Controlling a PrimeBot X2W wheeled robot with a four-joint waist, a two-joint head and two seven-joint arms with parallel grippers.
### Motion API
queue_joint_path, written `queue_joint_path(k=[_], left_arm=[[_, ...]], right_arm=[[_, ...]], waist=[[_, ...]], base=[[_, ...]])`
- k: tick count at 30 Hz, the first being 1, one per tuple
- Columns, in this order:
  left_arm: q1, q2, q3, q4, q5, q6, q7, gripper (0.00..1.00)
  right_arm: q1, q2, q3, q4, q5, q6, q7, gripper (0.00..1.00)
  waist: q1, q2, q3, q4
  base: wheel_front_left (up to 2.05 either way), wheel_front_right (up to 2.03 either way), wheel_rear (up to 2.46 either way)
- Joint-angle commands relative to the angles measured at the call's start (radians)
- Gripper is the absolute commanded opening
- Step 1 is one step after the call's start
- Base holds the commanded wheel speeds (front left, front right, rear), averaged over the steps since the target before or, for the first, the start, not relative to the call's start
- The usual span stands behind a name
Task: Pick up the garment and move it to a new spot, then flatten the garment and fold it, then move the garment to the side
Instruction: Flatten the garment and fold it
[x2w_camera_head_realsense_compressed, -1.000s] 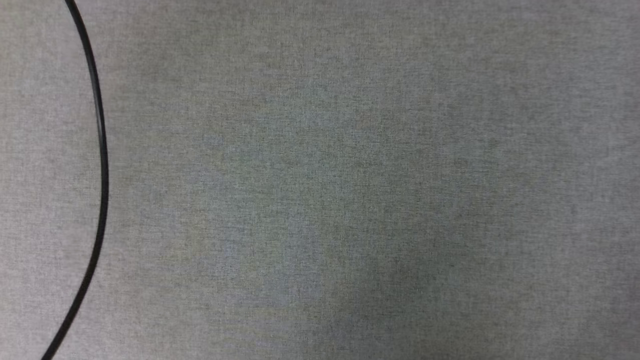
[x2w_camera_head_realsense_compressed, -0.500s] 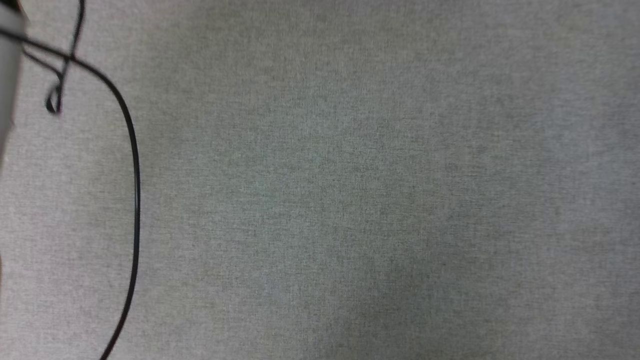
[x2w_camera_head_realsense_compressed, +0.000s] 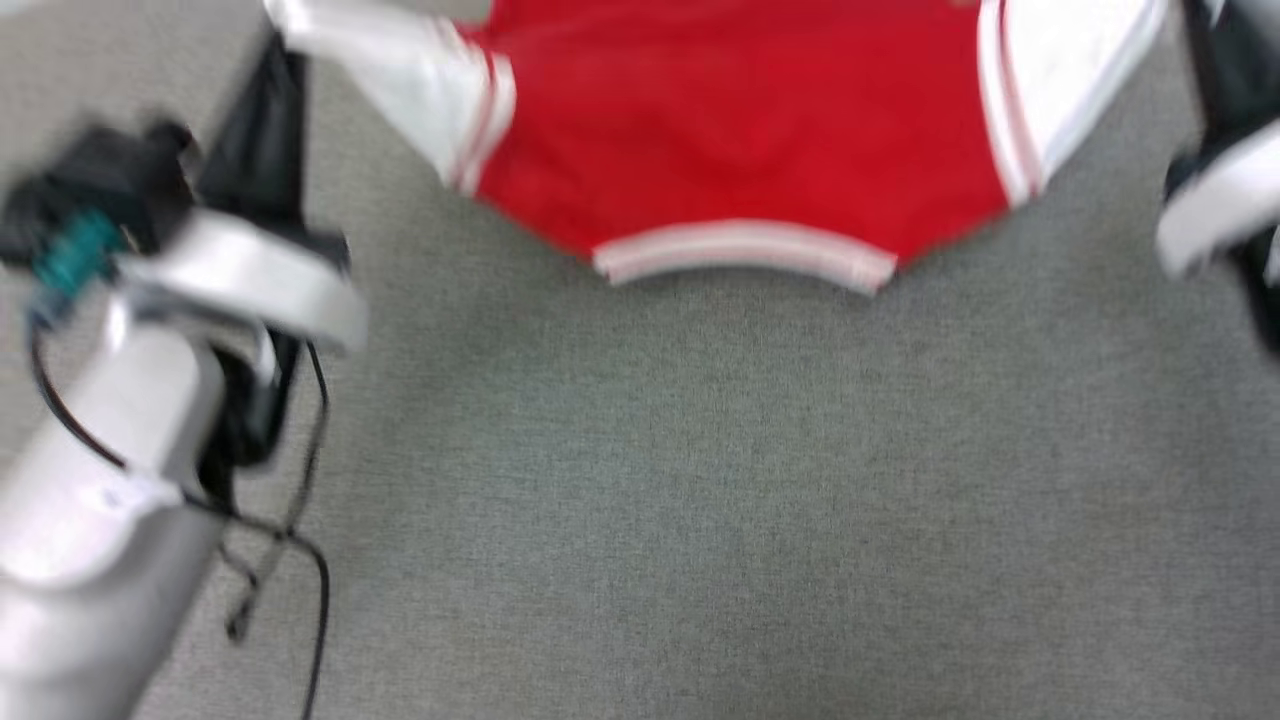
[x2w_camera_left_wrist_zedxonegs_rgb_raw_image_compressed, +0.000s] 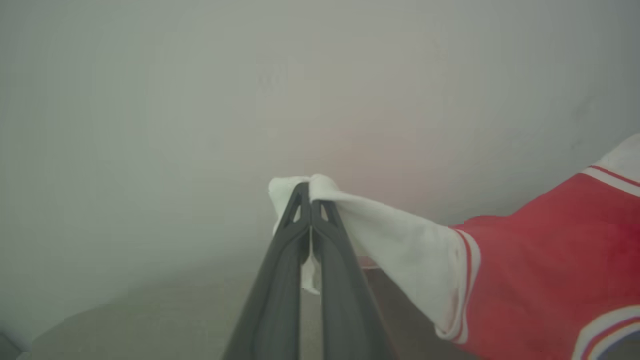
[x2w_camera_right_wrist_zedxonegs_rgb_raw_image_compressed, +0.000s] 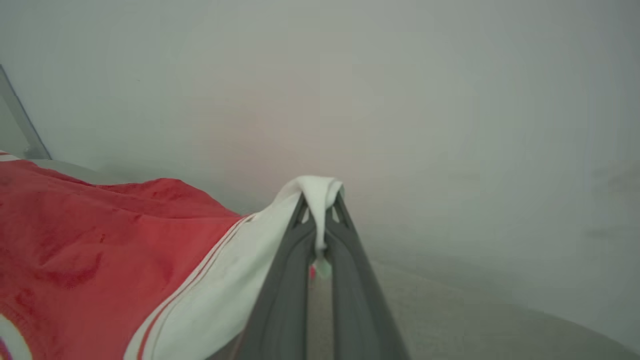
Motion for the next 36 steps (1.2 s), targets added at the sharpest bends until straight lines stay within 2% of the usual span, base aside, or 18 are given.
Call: queue_joint_path(k=[1,8,15,19,27,36], left_arm=[[0.056,0.004,-0.002,-0.016,-0.012,0.014,-0.003,0.00],[0.341,0.038,0.013,-0.083,-0.064,0.080,-0.006,0.00],[0.569,0.063,0.024,-0.138,-0.108,0.126,-0.007,0.00],[0.664,0.073,0.022,-0.144,-0.128,0.136,-0.006,0.00],[0.790,0.062,0.034,-0.151,-0.179,0.153,-0.005,0.00],[0.877,0.038,0.042,-0.129,-0.206,0.160,-0.007,0.00]], right_arm=[[0.064,-0.006,-0.009,-0.017,0.001,-0.001,-0.009,0.00],[0.375,0.021,-0.092,-0.103,0.005,-0.001,0.005,0.00],[0.667,0.062,-0.201,-0.216,-0.026,-0.001,0.055,0.00],[0.813,0.088,-0.269,-0.284,-0.045,-0.001,0.098,0.00],[1.003,0.137,-0.342,-0.353,-0.087,-0.001,0.148,0.00],[1.135,0.160,-0.349,-0.305,-0.114,-0.002,0.146,0.00]], waist=[[0.0003,-0.0001,-0.049,0.009],[0.0003,-0.0001,-0.153,0.002],[0.0003,-0.0001,-0.237,0.012],[0.0003,-0.0001,-0.267,0.021],[0.0003,-0.0001,-0.306,0.028],[0.0003,-0.0001,-0.336,0.034]], base=[[0.00,0.00,0.00],[0.00,0.00,0.00],[0.00,0.00,0.00],[0.00,0.00,0.00],[0.00,0.00,0.00],[0.00,0.00,0.00]])
